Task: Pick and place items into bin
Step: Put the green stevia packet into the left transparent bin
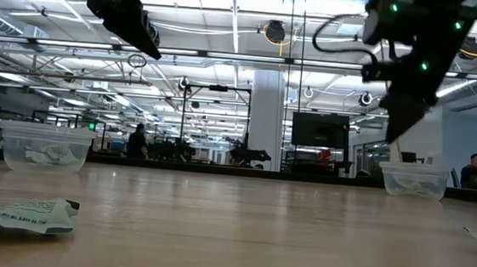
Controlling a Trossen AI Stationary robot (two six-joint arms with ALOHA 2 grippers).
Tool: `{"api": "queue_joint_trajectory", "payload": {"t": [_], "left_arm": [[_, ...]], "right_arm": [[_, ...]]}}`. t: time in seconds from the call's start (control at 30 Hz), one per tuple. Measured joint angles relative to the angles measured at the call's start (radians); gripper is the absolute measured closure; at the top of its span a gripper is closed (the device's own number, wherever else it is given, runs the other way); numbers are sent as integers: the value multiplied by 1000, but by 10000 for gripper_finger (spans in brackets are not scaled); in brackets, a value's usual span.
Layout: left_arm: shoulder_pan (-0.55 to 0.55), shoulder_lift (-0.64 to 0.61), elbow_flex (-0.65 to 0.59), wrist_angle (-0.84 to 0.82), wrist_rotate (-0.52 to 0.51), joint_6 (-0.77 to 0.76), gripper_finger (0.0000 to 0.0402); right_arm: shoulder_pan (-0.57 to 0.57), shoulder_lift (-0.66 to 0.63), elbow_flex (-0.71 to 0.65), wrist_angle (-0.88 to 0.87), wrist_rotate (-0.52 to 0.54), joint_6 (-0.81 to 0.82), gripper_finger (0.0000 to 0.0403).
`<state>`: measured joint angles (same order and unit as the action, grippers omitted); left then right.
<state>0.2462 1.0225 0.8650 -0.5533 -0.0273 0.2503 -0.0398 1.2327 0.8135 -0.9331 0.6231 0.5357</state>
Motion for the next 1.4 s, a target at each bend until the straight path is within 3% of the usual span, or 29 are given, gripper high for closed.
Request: {"api": "queue_joint_trajectory", "payload": {"t": [0.2, 0.37, 0.43, 0.57, 0.73, 0.93, 1.07, 1.27, 1.4], "left_arm": [[0, 1, 0, 17, 46, -68, 337], [-29, 58, 0, 27, 349, -81, 337], [-67, 100, 0, 46, 435, -76, 337], [-169, 220, 0, 95, 441, -74, 337], [-291, 396, 0, 216, 449, -74, 337], [-415, 541, 0, 379, 551, -127, 337], [-498, 617, 0, 510, 545, -161, 335], [-587, 700, 5, 622, 360, -299, 305], [-642, 719, 4, 619, 271, -311, 271]], "right_arm": [[18, -1, 146, 40, -53, 16, 324], [50, -1, 134, 373, -106, -71, 329], [58, -1, 104, 531, -169, -154, 330], [76, 0, 2, 888, -265, -281, 330], [81, 0, -153, 1273, -287, -413, 330], [74, 0, -332, 1622, -286, -444, 330], [55, 0, -405, 1761, -285, -474, 330], [38, 0, -428, 1853, -287, -384, 330], [50, -1, -429, 1865, -293, -306, 330]]}}
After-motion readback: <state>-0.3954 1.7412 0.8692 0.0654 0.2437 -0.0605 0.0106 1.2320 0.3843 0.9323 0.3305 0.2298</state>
